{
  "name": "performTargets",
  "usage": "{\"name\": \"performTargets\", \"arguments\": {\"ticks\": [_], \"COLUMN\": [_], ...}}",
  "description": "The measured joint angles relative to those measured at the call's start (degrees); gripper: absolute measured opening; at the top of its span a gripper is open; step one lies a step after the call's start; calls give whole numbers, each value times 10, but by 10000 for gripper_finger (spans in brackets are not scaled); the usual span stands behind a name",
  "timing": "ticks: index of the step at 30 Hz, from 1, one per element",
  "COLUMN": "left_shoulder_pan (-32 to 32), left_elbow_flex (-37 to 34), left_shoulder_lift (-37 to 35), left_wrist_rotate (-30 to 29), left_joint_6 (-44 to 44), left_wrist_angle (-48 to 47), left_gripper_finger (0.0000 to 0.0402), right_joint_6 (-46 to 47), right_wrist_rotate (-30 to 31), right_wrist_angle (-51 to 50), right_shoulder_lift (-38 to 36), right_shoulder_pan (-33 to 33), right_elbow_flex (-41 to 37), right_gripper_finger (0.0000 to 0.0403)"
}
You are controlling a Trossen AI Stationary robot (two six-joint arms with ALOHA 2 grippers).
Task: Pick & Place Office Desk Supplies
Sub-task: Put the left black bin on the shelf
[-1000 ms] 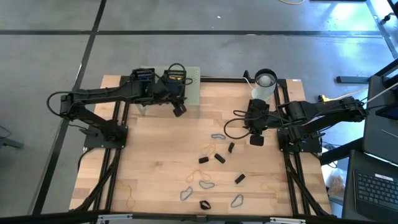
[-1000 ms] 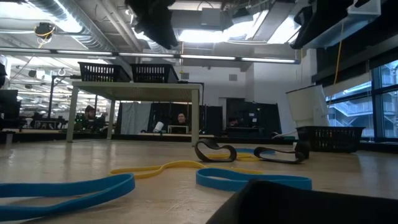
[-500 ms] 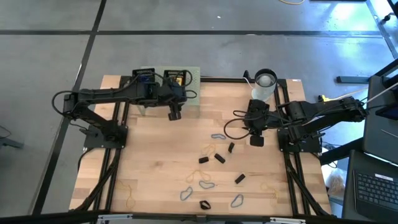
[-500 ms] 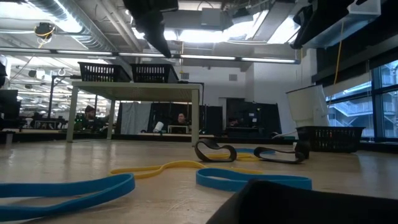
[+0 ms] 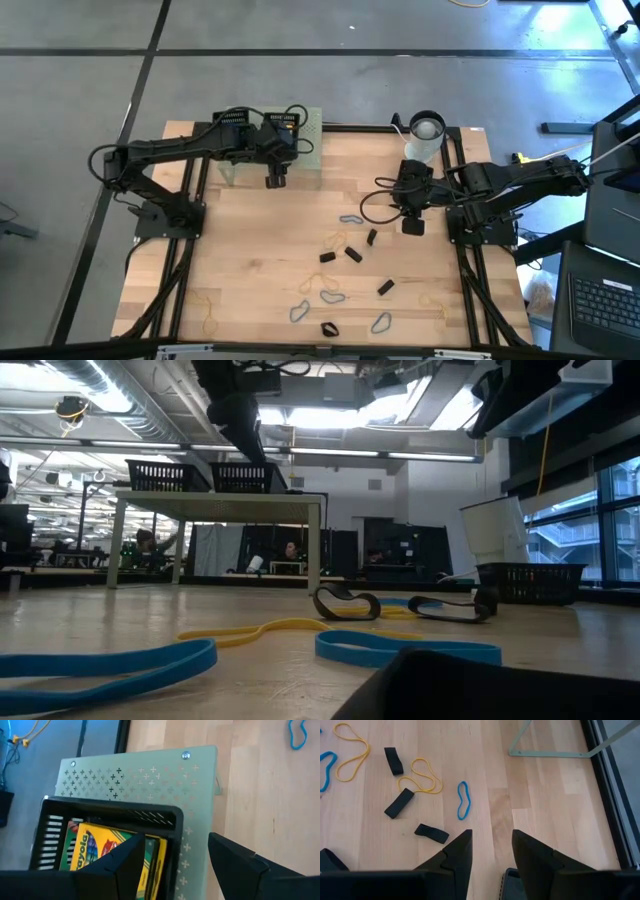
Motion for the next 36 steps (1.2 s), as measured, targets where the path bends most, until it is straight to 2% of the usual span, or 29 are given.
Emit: {"name": "performTargets", "arguments": {"ticks": [12,25,36], "left_shoulder_pan": [21,21,21], "left_elbow_flex": [-20,-20,-20], "left_shoulder_lift": [1,1,1], "left_wrist_rotate": [13,14,11], "left_joint_6": [33,41,40], "left_wrist_angle": [-1,-1,-2], "left_gripper_finger": [205,90,33], "right_joint_6": [0,0,0], "right_wrist_rotate": [0,1,1], "right_wrist_angle": [0,0,0], "right_shoulder_lift": [0,0,0], "right_shoulder_pan": [0,0,0], "right_elbow_flex": [0,0,0], "right_gripper_finger": [140,140,140]}}
